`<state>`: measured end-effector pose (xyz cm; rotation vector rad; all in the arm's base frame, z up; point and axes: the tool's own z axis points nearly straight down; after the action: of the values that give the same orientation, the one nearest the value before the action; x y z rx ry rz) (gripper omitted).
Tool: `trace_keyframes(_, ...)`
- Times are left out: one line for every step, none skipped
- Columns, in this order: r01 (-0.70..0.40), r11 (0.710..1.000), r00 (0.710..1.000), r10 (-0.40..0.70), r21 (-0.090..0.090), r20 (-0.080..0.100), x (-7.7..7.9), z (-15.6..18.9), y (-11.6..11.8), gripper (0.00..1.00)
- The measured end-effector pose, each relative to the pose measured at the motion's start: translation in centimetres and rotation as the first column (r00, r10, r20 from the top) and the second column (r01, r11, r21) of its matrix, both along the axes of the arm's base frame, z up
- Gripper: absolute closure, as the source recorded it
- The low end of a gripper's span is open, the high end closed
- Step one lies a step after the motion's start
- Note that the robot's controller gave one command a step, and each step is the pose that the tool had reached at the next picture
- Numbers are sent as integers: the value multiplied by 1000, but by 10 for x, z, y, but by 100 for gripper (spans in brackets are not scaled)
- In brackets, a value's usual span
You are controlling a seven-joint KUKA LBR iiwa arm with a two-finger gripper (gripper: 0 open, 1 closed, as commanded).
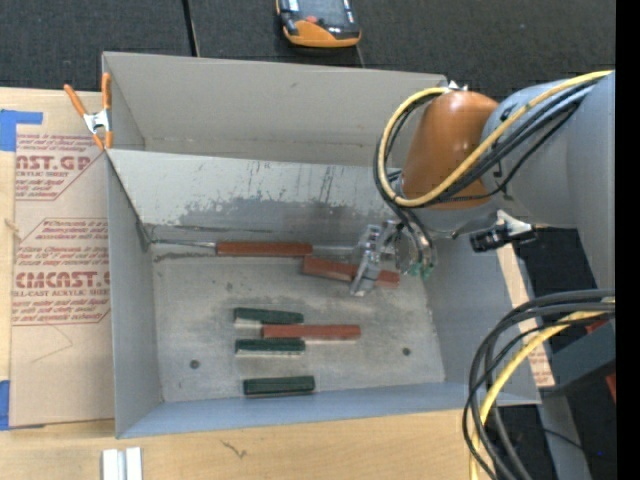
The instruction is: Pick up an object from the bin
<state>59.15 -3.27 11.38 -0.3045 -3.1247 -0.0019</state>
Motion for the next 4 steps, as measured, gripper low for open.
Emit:
trace_keyframes(0,1000,1000,0,0,5,0,15,0,100)
trace_keyframes(0,1000,1000,0,0,8,1,22,0,100)
trace_keyframes(0,1000,1000,0,0,5,1,26,0,100)
trace_keyframes(-1,1000,1000,1,0,5,1,32,1,100)
